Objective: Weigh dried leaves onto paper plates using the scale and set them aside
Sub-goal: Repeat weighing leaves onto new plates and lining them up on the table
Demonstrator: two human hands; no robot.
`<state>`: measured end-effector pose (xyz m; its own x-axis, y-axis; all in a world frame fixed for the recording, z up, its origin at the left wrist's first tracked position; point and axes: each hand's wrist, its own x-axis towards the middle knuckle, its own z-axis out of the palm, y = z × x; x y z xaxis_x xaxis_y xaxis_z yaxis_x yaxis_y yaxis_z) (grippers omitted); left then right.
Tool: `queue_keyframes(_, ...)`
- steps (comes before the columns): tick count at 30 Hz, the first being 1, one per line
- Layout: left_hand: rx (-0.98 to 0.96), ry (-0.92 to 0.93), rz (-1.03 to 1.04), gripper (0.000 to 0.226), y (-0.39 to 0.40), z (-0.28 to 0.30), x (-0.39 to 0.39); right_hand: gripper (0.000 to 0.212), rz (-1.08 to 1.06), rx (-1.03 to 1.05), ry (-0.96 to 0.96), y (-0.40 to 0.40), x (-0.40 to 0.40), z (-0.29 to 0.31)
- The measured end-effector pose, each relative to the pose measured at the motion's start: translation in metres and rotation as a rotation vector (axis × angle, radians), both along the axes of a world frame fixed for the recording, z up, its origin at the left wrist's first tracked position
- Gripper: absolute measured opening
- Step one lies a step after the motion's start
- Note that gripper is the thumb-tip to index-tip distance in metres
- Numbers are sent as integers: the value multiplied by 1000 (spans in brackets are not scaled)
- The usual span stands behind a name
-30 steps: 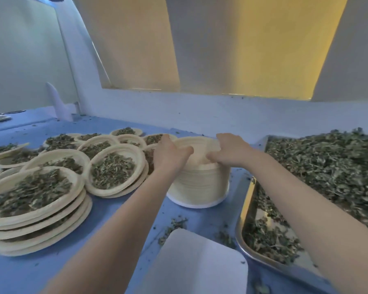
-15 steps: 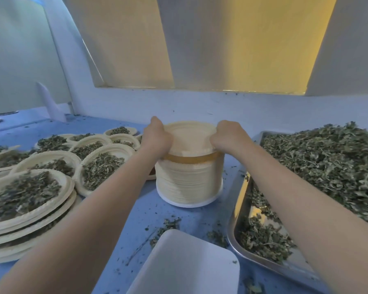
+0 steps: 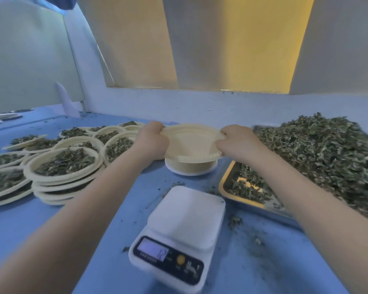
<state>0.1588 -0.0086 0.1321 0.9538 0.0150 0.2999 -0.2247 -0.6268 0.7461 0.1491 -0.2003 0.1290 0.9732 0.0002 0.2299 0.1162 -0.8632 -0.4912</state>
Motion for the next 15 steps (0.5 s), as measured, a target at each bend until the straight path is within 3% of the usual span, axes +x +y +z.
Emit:
queue_keyframes(3, -18, 43, -35, 23, 7, -20, -32, 10, -16, -42, 1, 6, -34, -22)
queue_keyframes(12, -25, 174, -24, 23, 22, -93, -78, 18, -7, -151, 143, 18, -82, -72)
queue_keyframes(15, -14, 216, -25, 44, 20, -102, -78, 19, -52, -285, 150, 23, -83, -81)
